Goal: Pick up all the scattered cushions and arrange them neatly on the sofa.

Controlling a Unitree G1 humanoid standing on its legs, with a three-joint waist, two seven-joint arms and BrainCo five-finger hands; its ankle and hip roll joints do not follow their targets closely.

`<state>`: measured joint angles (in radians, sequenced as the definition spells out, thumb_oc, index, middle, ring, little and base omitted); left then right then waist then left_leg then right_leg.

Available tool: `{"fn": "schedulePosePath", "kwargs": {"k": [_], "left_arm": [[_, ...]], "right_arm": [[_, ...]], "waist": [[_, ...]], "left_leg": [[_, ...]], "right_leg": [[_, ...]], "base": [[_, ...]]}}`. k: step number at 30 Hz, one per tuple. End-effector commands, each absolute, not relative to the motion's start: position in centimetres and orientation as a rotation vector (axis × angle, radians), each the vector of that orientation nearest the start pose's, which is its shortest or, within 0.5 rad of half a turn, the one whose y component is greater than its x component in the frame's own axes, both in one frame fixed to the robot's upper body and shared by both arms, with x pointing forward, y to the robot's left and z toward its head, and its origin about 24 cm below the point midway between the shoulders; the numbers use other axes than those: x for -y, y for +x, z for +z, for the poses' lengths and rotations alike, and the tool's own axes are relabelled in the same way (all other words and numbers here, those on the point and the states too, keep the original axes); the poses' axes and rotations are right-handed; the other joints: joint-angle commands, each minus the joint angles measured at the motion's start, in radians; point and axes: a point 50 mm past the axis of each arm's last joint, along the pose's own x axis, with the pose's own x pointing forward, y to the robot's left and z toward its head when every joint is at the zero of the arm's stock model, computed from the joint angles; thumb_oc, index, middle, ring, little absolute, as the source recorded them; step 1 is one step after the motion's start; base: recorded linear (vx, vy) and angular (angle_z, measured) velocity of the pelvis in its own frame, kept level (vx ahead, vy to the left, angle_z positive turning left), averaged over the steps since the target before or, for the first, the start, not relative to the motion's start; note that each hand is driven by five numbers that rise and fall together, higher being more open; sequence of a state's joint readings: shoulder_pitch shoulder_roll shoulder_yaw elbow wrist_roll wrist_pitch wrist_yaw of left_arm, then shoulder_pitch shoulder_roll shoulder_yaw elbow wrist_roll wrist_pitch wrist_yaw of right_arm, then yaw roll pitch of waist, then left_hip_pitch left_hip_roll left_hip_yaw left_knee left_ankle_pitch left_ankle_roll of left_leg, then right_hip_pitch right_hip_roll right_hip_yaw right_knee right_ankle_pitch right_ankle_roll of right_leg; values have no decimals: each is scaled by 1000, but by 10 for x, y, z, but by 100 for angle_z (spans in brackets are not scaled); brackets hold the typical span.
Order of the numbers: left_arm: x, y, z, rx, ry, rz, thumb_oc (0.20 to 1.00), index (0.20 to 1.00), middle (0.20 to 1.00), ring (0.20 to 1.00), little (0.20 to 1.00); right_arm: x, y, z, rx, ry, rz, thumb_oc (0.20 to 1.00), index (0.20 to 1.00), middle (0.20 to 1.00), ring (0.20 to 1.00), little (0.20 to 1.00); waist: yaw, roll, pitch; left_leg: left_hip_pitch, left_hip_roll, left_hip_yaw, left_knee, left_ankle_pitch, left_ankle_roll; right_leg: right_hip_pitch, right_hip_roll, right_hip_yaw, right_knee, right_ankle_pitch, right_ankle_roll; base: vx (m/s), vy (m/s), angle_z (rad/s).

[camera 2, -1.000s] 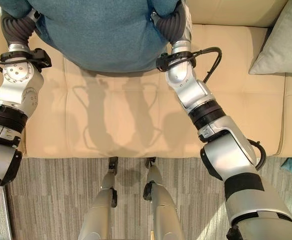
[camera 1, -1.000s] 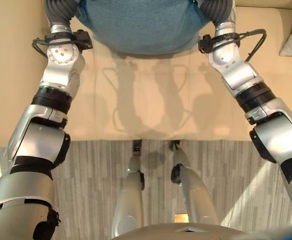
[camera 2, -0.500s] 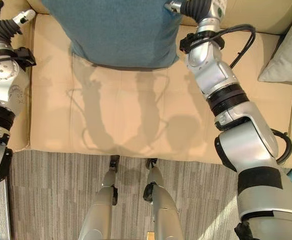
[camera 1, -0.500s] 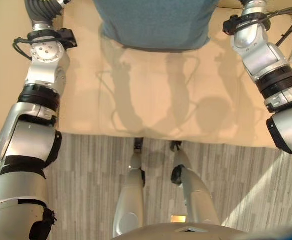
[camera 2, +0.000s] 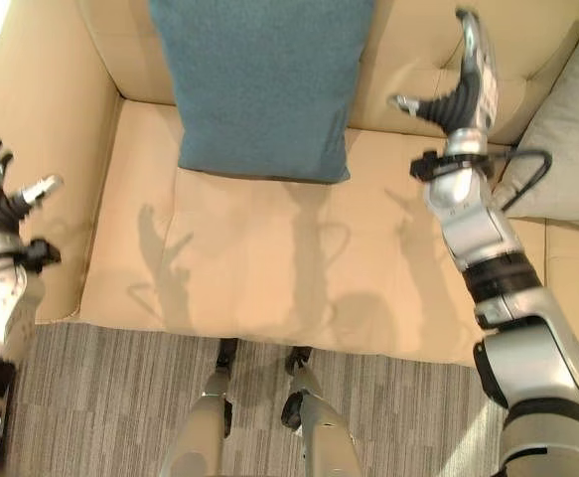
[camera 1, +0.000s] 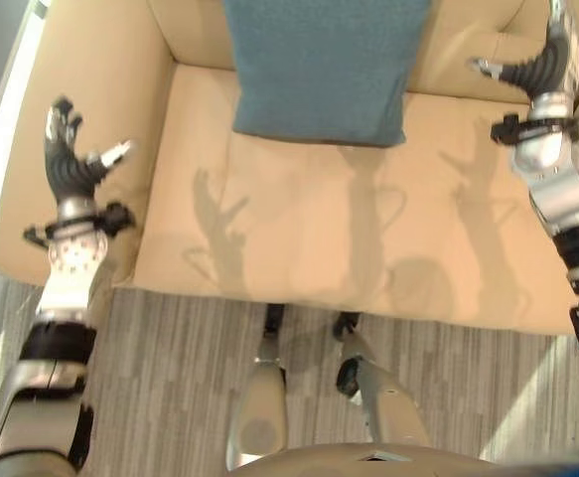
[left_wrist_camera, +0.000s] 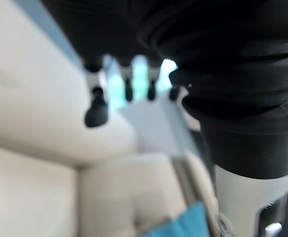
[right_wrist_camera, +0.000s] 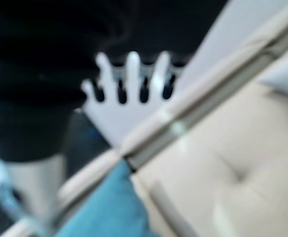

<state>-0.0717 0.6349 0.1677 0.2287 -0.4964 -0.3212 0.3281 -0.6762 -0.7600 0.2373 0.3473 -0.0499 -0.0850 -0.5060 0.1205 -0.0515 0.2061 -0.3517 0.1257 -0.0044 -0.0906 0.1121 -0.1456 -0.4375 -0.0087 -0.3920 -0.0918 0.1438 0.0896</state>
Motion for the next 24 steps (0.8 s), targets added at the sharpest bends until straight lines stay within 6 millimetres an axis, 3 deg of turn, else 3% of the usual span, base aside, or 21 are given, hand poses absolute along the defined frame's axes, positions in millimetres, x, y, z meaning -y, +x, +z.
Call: {"fn": "schedulePosePath", "kwargs": {"k": [1,7,8,10,11,13,14,18,24], "left_arm": [[-331,250,79,145,174,489,1000,1000,1000,1000,1000],[-335,161,-39,-435,293,456,1000,1000,1000,1000,1000],[-331,132,-69,-613,317,422,1000,1000,1000,1000,1000],[-318,99,-103,-816,329,381,1000,1000,1000,1000,1000],[-296,55,-138,-1076,309,335,1000,1000,1000,1000,1000],[-277,19,-155,-1262,255,304,1000,1000,1000,1000,1000],[-277,19,-155,-1262,255,304,1000,1000,1000,1000,1000],[-268,-13,-161,-1413,272,256,1000,1000,1000,1000,1000],[-255,-22,-165,-1460,249,211,1000,1000,1000,1000,1000]], "right_arm": [[260,343,174,386,-836,-332,1000,1000,1000,1000,1000],[284,309,81,37,-890,-213,1000,1000,1000,1000,1000],[288,300,59,-62,-926,-167,1000,1000,1000,1000,1000],[293,291,31,-183,-957,-130,1000,1000,1000,1000,1000],[302,270,-6,-373,-988,-87,1000,1000,1000,1000,1000],[304,252,-36,-534,-1015,-27,1000,1000,1000,1000,1000],[303,252,-36,-534,-1015,-26,1000,1000,1000,1000,1000],[304,225,-67,-706,-1024,27,1000,1000,1000,1000,1000],[306,198,-90,-864,-1031,68,1000,1000,1000,1000,1000]], "waist": [[30,-21,-73],[26,15,-97],[27,21,-102],[36,29,-91],[27,44,-109],[32,51,-122],[32,50,-122],[40,55,-143],[61,62,-151]], "left_leg": [[106,39,7,3,-42,-63],[210,48,50,3,-63,-32],[246,45,63,3,-75,-18],[283,28,27,7,-88,-3],[324,9,6,9,-119,11],[343,-26,1,38,-152,33],[342,-27,2,40,-152,33],[363,-66,25,79,-198,61],[371,-143,67,136,-248,110]], "right_leg": [[196,-92,-88,5,-52,139],[278,-107,-55,5,-77,138],[302,-109,-41,5,-82,132],[328,-105,-14,5,-87,124],[359,-124,5,5,-88,124],[362,-153,35,5,-65,125],[361,-154,35,5,-65,125],[364,-205,52,5,-23,138],[308,-318,45,15,62,166]], "base": [[21,1,-4],[-11,55,-13],[-58,114,-7],[-103,142,-35],[-141,178,-46],[-173,196,-32],[-147,119,-35],[-129,85,-81],[-187,90,-43]]}}
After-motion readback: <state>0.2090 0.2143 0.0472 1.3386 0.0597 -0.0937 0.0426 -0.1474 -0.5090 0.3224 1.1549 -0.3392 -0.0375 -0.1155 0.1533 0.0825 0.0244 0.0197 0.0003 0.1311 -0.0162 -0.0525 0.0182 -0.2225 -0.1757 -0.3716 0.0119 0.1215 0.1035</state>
